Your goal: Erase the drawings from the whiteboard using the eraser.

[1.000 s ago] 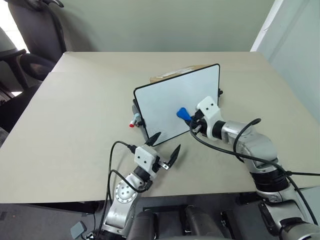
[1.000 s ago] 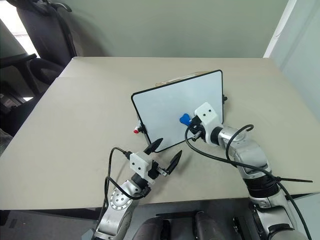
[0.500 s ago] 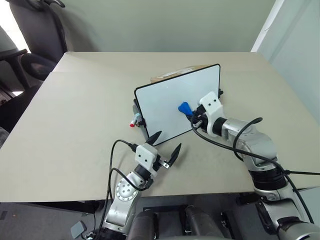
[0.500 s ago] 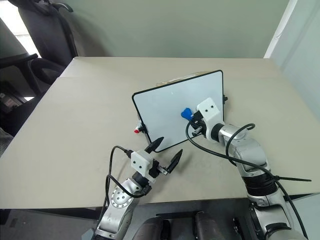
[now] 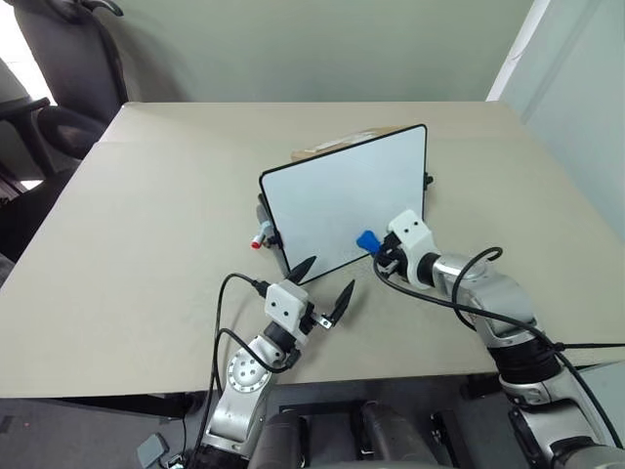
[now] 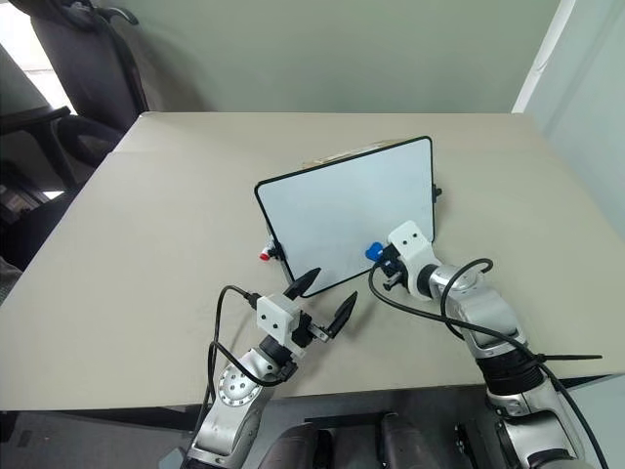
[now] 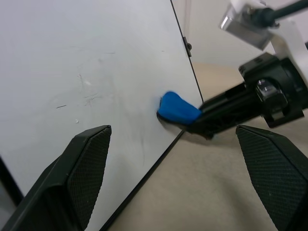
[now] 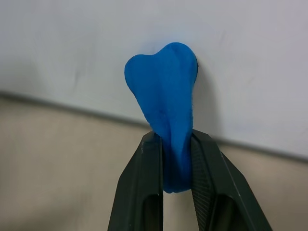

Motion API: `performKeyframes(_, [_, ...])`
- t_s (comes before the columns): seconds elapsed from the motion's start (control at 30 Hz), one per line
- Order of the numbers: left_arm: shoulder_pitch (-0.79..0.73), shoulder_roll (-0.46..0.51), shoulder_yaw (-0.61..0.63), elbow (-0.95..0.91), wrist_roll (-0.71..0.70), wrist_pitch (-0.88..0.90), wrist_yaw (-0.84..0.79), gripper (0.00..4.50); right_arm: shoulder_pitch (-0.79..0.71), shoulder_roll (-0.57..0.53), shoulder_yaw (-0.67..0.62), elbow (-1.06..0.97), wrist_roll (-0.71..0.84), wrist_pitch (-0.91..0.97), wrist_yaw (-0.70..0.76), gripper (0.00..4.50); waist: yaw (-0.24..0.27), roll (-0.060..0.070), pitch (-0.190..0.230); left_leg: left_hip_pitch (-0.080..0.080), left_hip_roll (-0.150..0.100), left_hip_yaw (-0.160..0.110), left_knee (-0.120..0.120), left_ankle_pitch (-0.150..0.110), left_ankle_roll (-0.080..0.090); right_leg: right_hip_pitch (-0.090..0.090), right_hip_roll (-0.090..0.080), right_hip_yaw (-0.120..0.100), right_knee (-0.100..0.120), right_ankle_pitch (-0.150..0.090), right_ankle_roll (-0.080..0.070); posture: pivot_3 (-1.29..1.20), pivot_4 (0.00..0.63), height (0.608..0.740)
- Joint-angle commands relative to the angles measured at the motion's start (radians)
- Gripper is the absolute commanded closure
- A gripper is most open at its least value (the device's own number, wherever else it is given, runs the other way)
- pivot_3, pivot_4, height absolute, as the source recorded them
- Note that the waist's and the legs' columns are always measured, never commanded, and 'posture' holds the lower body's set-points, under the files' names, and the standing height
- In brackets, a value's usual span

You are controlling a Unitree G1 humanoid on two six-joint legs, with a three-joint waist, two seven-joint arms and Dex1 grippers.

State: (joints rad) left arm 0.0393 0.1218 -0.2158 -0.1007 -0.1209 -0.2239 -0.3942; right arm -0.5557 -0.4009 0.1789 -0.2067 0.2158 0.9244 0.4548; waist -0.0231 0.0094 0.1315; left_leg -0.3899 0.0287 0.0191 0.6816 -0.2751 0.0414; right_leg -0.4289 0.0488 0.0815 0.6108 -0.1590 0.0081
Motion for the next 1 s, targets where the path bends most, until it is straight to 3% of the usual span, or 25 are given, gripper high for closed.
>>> performKeyframes(0.03, [-0.012, -0.004, -0.004, -0.016, 0.006, -0.015, -0.005, 0.00, -0.091, 0.026, -0.093, -0.072, 0.029, -0.020, -0.027, 4.00, -0.001, 0.000, 0.000, 0.000, 0.000, 0.000, 0.000, 0.000, 0.000, -0.001, 0.000, 0.000, 0.000, 0.000, 0.000, 0.00, 0.150, 0.740])
performKeyframes(0.37, [-0.004, -0.004, -0.011, -0.025, 0.006, -0.013, -0.009, 0.00, -0.049, -0.034, -0.151, -0.070, -0.004, -0.035, -0.049, 4.00, 0.013, 0.000, 0.000, 0.000, 0.000, 0.000, 0.000, -0.002, 0.004, -0.001, 0.000, 0.000, -0.001, 0.000, -0.005, 0.00, 0.150, 0.740])
performKeyframes(0.7, [0.008, -0.007, -0.015, -0.035, 0.013, -0.014, -0.009, 0.00, 0.117, -0.190, -0.348, -0.187, 0.090, 0.069, 0.003, 4.00, 0.020, 0.000, 0.000, -0.003, 0.000, 0.000, -0.001, -0.003, 0.003, 0.000, -0.001, 0.000, 0.000, -0.005, 0.003, 0.00, 0.150, 0.740])
performKeyframes(0.87, [0.011, -0.010, -0.020, -0.038, 0.016, -0.012, -0.008, 0.00, 0.230, -0.298, -0.313, -0.129, 0.070, 0.156, 0.024, 4.00, 0.023, 0.000, 0.000, -0.003, 0.000, 0.000, 0.000, -0.003, 0.004, 0.001, -0.001, 0.000, -0.001, -0.008, 0.006, 0.00, 0.150, 0.740])
performKeyframes(0.97, [0.012, -0.009, -0.022, -0.039, 0.017, -0.011, -0.011, 0.00, 0.248, -0.304, -0.300, -0.110, 0.073, 0.165, 0.021, 4.00, 0.020, 0.000, 0.000, -0.002, 0.000, 0.000, 0.000, -0.003, 0.003, 0.001, -0.001, 0.000, -0.001, -0.008, 0.006, 0.00, 0.150, 0.740])
performKeyframes(1.0, [0.012, -0.009, -0.022, -0.039, 0.017, -0.011, -0.012, 0.00, 0.241, -0.296, -0.304, -0.105, 0.075, 0.163, 0.013, 3.69, 0.018, 0.000, 0.000, -0.002, 0.000, 0.001, 0.000, -0.003, 0.003, 0.001, -0.001, 0.000, 0.000, -0.008, 0.005, 0.00, 0.150, 0.740])
